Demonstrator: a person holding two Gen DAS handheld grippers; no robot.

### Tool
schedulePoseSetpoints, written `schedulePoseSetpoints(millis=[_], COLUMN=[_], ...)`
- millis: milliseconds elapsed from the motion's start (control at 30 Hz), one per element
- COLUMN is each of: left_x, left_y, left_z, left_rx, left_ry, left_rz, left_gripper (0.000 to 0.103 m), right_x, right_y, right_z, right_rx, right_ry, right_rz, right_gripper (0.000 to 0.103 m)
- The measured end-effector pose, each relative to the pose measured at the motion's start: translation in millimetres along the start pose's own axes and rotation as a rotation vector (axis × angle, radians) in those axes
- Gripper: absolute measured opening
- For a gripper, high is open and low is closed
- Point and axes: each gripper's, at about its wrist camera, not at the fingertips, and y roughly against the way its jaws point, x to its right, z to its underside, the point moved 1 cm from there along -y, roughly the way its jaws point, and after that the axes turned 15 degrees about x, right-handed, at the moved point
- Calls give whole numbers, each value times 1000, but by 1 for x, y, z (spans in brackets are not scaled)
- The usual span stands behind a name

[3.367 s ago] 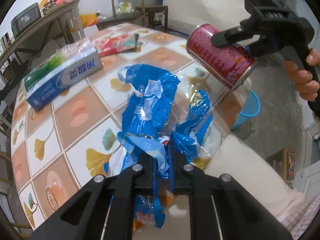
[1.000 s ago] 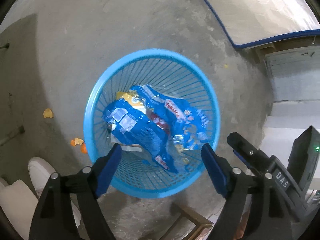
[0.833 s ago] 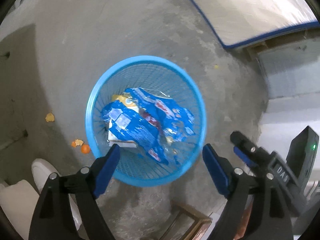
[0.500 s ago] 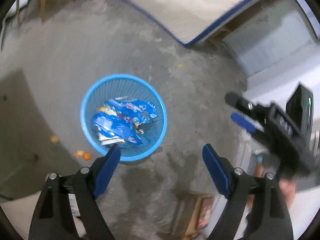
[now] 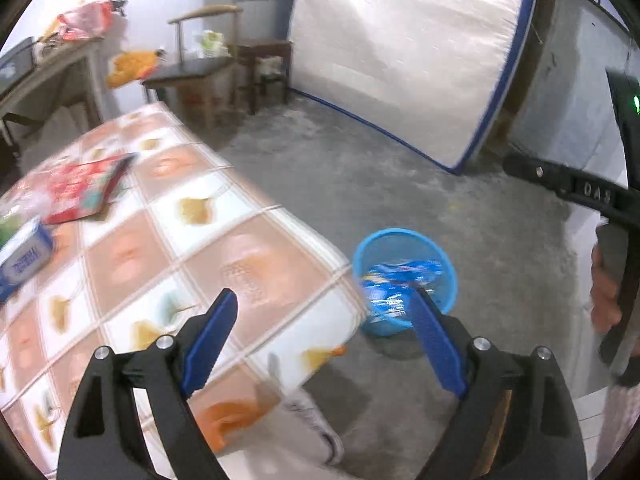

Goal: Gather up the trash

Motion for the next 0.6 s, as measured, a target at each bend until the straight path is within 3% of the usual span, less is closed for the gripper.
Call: schedulePoseSetpoints(millis=[67, 233, 333, 467, 600], left_x=[-24, -85, -129, -175, -218], left_y=[20, 63, 90, 121, 147], left_z=[8, 22, 29, 38, 52], left_rx=[9, 71, 103, 162, 213], left_ry=[6, 97, 198, 298, 390], left_rz=[-26, -114, -144, -213, -308], left_gripper=[97, 98, 97, 98, 98], right_x=[-37, -124, -161, -216, -257], right_y=[0, 5, 7, 8, 12], right_z=[-5, -9, -10, -21, -39], right_rx=[16, 92, 133, 120, 111], right_ry=[99, 358, 429, 424, 340], right_rz=[-6, 3, -52, -271, -553], right_gripper=[95, 95, 95, 95, 95])
